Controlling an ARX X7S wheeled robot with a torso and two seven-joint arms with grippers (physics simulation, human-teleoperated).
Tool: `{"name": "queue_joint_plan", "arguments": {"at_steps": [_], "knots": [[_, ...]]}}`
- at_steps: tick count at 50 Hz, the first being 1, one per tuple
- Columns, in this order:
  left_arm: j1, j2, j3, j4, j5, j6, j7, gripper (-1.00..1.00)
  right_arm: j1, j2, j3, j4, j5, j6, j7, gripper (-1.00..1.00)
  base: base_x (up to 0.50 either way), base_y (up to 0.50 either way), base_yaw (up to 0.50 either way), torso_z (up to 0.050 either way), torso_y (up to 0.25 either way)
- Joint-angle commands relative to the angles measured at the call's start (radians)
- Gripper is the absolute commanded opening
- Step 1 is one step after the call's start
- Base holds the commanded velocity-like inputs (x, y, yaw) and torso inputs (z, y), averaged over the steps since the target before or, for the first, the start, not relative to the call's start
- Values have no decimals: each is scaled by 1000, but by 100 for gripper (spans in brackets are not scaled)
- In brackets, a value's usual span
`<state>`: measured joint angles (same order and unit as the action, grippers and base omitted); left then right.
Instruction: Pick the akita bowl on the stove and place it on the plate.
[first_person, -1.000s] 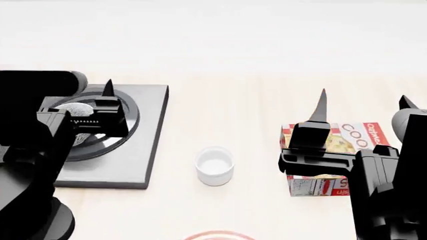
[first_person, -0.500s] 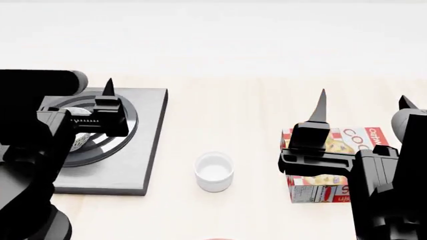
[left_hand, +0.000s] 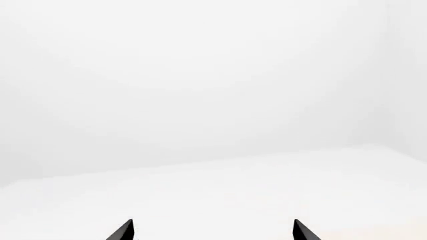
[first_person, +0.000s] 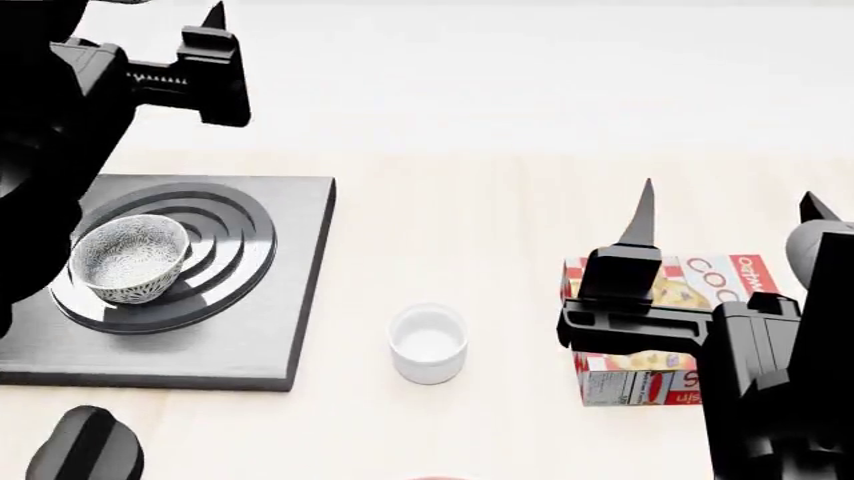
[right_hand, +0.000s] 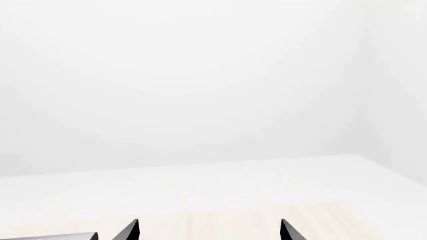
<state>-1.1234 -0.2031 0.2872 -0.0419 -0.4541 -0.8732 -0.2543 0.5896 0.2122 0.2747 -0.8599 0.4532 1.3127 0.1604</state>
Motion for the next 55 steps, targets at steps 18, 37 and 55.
{"name": "queue_joint_plan", "arguments": {"at_steps": [18, 37, 55], "knots": [[-322, 132, -72, -621, -24, 59, 11, 100, 2, 8, 2, 2, 22, -1, 15, 100, 0, 0, 0, 0, 0], [-295, 128, -84, -605, -67, 86, 14, 100, 0, 12, 2, 5, 35, -7, 25, 100, 0, 0, 0, 0, 0], [-267, 108, -40, -573, -45, 153, 26, 100, -2, 15, 3, 4, 49, -8, 36, 100, 0, 0, 0, 3, -73]]}}
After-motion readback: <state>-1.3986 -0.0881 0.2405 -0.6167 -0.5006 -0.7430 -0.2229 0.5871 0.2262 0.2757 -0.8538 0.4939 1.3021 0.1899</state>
